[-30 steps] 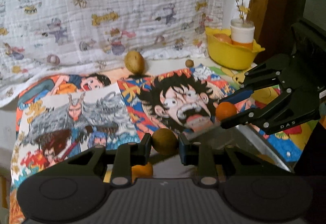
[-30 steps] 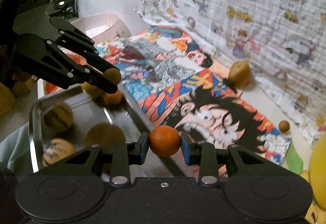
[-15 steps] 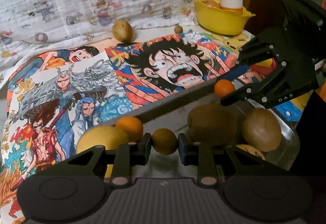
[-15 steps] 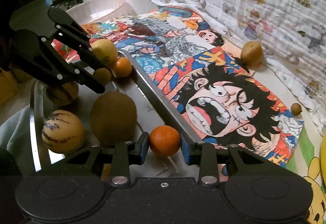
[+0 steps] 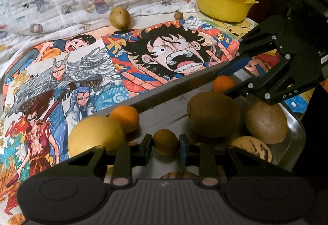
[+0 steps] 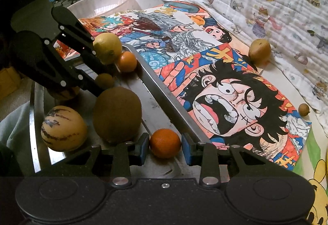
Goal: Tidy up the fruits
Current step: 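Open the left tool over the tray while the right tool releases the mandarin onto it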
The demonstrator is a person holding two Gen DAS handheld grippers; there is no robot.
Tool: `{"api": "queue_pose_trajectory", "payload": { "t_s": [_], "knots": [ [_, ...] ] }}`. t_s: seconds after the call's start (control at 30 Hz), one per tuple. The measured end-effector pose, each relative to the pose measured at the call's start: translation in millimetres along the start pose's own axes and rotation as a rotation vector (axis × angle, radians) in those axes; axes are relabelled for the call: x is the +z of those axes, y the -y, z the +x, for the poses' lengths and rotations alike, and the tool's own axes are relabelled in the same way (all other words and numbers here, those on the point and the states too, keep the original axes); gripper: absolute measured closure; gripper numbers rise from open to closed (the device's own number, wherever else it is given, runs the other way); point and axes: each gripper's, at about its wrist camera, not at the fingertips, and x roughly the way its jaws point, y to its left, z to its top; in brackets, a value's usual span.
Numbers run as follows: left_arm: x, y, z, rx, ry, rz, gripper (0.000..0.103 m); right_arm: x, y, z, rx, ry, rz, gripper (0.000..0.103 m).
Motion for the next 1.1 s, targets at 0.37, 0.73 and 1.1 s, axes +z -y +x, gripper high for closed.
{"api": "queue_pose_trajectory", "payload": {
  "t_s": [0.37,0.73,1.1],
  "knots": [
    [1.5,0.2,0.4,0.002,-0.002,-0.005,0.065,-1.0,3.0,-3.3,-0.011,0.007,0.011,0.062],
    [2.0,6.8,-22.1,0.040,0.047,0.015,0.032,-1.4,1.1,-29.7,-0.047,0.045,0.043,0.040],
    [-18.1,26.3,-63.5,0.084,0.120,0.073,0.005,-4.6,-17.3,-60.1,-0.003,0.097,0.062,0.008]
  ]
}}
